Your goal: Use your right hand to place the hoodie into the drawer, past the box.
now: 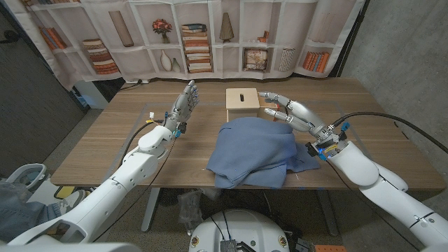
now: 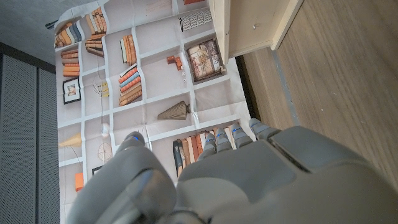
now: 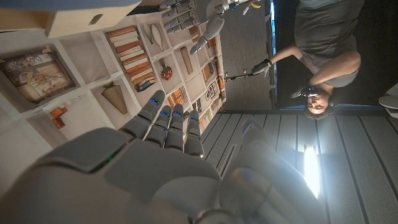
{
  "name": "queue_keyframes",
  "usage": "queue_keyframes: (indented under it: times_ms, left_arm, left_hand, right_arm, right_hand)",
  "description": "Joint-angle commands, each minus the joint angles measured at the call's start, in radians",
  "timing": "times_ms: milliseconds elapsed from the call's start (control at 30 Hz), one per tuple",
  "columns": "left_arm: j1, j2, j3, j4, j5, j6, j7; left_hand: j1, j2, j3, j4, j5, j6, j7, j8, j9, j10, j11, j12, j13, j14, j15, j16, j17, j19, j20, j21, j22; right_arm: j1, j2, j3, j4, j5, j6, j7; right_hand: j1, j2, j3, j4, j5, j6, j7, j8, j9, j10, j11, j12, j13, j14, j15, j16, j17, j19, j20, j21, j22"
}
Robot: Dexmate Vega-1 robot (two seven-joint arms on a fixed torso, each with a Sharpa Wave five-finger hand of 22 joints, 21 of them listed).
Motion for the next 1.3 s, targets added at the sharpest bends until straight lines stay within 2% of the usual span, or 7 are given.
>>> queue_keyframes:
  times_ms: [33, 300, 400, 633, 767, 967, 1300]
  left_arm:
    - [0.007, 0.01, -0.011, -0.007, -0.005, 0.0, 0.001]
    - [0.003, 0.01, -0.014, 0.0, -0.008, 0.0, -0.003]
    - [-0.002, 0.01, -0.012, 0.007, -0.01, 0.003, -0.01]
    - [-0.016, 0.009, -0.008, 0.017, -0.01, 0.006, -0.02]
    - [-0.017, 0.009, -0.007, 0.016, -0.01, 0.011, -0.019]
    - [-0.019, 0.008, -0.003, 0.019, -0.009, 0.013, -0.022]
    - [-0.01, 0.009, -0.004, 0.009, -0.007, 0.009, -0.017]
  left_hand:
    - [0.012, -0.001, -0.001, 0.0, -0.001, 0.003, -0.001, 0.001, 0.003, 0.001, 0.0, 0.006, 0.003, 0.003, 0.001, 0.008, 0.004, 0.004, -0.043, 0.006, 0.001]
    - [0.013, 0.0, -0.002, -0.001, -0.002, 0.003, -0.002, 0.001, 0.003, -0.001, -0.004, 0.005, 0.003, 0.003, 0.0, 0.008, 0.004, 0.004, -0.043, 0.006, 0.001]
    - [0.013, 0.0, -0.002, -0.001, -0.002, 0.004, -0.003, 0.001, 0.003, -0.001, -0.004, 0.005, 0.003, 0.003, 0.001, 0.008, 0.004, 0.004, -0.042, 0.006, 0.001]
    - [0.014, 0.001, -0.004, -0.001, -0.003, 0.004, -0.005, 0.001, 0.003, -0.004, -0.005, 0.004, 0.003, 0.0, 0.001, 0.007, 0.004, 0.003, -0.039, 0.005, 0.001]
    - [0.014, 0.001, -0.004, -0.001, -0.003, 0.004, -0.007, 0.001, 0.003, -0.005, -0.006, 0.003, 0.003, 0.0, 0.001, 0.006, 0.004, 0.003, -0.037, 0.005, 0.001]
    - [0.015, 0.001, -0.005, -0.001, -0.004, 0.005, -0.009, 0.001, 0.003, -0.003, -0.004, 0.004, 0.003, -0.001, 0.001, 0.006, 0.004, 0.002, -0.036, 0.005, 0.001]
    - [0.015, 0.002, -0.007, -0.001, -0.005, 0.006, -0.011, 0.001, 0.003, -0.004, -0.007, 0.004, 0.003, -0.001, -0.001, 0.006, 0.004, 0.001, -0.035, 0.004, 0.001]
  right_arm:
    - [0.009, -0.01, -0.015, -0.01, -0.036, -0.032, -0.012]
    - [0.007, -0.019, -0.018, -0.023, -0.055, -0.045, -0.022]
    - [0.003, -0.019, -0.016, -0.029, -0.072, -0.053, -0.033]
    - [0.004, -0.031, -0.018, -0.043, -0.104, -0.075, -0.039]
    - [-0.007, -0.038, -0.014, -0.058, -0.13, -0.092, -0.049]
    - [-0.022, -0.049, -0.006, -0.08, -0.159, -0.104, -0.065]
    - [-0.05, -0.068, 0.012, -0.123, -0.202, -0.134, -0.076]
  right_hand:
    - [0.013, 0.001, -0.001, -0.004, 0.007, -0.012, -0.021, -0.006, 0.004, -0.003, -0.01, -0.003, 0.006, -0.003, 0.003, -0.005, 0.003, 0.001, -0.012, -0.006, 0.004]
    - [0.017, -0.004, -0.004, -0.006, 0.006, -0.043, -0.037, -0.012, 0.003, -0.016, -0.012, -0.008, 0.006, -0.004, 0.013, -0.005, 0.002, -0.005, 0.003, -0.017, 0.004]
    - [0.015, -0.008, -0.008, -0.005, 0.006, -0.056, -0.033, -0.013, 0.003, -0.02, -0.014, -0.01, 0.006, -0.002, 0.024, -0.004, 0.002, -0.003, 0.011, -0.02, 0.004]
    - [0.014, -0.026, -0.017, -0.008, 0.006, -0.079, -0.049, -0.012, 0.003, -0.045, -0.022, -0.017, 0.006, -0.012, 0.054, -0.008, 0.002, -0.006, 0.034, -0.033, 0.004]
    - [0.016, -0.035, -0.021, -0.009, 0.008, -0.086, -0.052, -0.01, 0.003, -0.055, -0.016, -0.019, 0.007, -0.02, 0.066, -0.01, 0.001, -0.012, 0.046, -0.04, 0.004]
    - [0.019, -0.043, -0.025, -0.011, 0.01, -0.089, -0.055, -0.007, 0.002, -0.069, 0.003, -0.022, 0.007, -0.035, 0.067, -0.014, 0.001, -0.018, 0.054, -0.049, 0.004]
    - [0.024, -0.054, -0.029, -0.014, 0.014, -0.092, -0.058, -0.004, 0.002, -0.079, 0.006, -0.022, 0.008, -0.053, 0.074, -0.017, 0.0, -0.031, 0.075, -0.062, 0.004]
